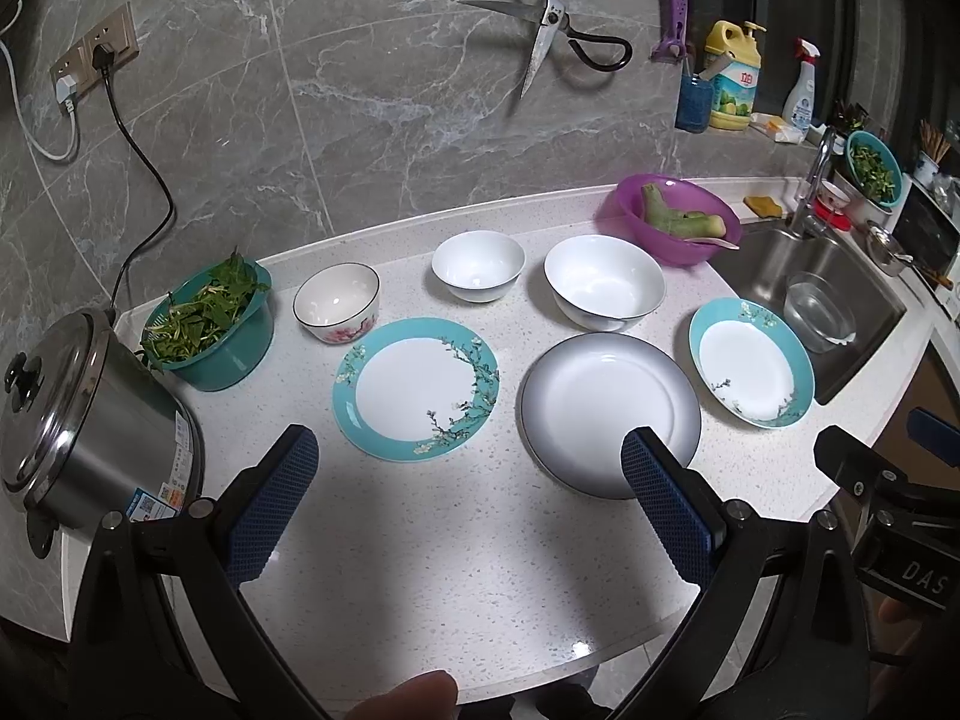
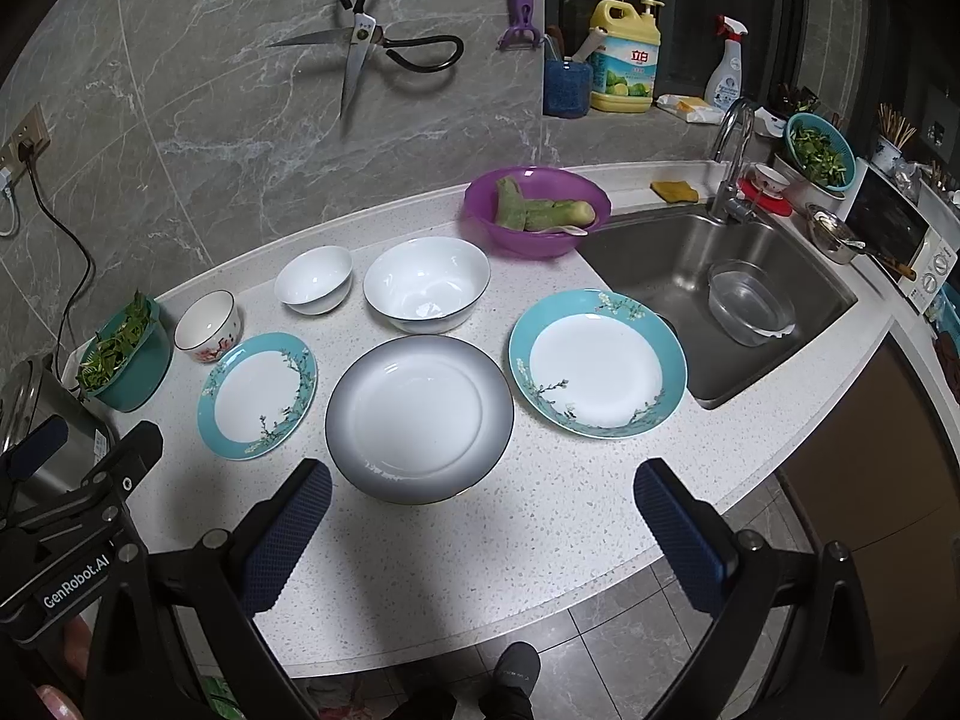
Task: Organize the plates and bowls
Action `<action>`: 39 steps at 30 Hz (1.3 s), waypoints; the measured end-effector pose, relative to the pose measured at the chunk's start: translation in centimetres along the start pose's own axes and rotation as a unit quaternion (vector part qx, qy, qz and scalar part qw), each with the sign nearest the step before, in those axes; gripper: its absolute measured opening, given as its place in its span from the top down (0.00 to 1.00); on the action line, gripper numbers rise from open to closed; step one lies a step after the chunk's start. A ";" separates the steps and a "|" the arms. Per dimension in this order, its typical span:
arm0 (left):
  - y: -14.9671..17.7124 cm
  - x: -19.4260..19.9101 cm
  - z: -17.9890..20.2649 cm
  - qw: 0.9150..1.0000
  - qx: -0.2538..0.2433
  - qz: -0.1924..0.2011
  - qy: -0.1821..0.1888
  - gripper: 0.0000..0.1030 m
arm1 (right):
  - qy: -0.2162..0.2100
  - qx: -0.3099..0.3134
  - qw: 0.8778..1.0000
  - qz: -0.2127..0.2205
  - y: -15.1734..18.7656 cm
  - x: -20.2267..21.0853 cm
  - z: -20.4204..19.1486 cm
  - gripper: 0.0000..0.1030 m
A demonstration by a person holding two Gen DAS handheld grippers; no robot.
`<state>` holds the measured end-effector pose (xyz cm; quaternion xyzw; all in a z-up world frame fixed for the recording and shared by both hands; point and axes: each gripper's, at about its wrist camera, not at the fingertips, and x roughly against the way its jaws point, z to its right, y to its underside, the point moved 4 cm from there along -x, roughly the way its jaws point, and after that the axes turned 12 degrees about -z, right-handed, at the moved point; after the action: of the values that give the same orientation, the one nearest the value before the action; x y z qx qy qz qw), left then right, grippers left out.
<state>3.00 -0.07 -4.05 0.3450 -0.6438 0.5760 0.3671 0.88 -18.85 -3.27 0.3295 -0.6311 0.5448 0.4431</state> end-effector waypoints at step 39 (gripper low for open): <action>0.2 -0.7 0.2 1.000 0.001 -0.002 0.000 0.00 | -0.002 0.005 1.000 -0.002 -0.4 -0.2 0.2 0.00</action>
<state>3.11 -0.27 -4.79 0.3466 -0.6427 0.5756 0.3682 1.29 -19.11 -3.33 0.3339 -0.6287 0.5467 0.4410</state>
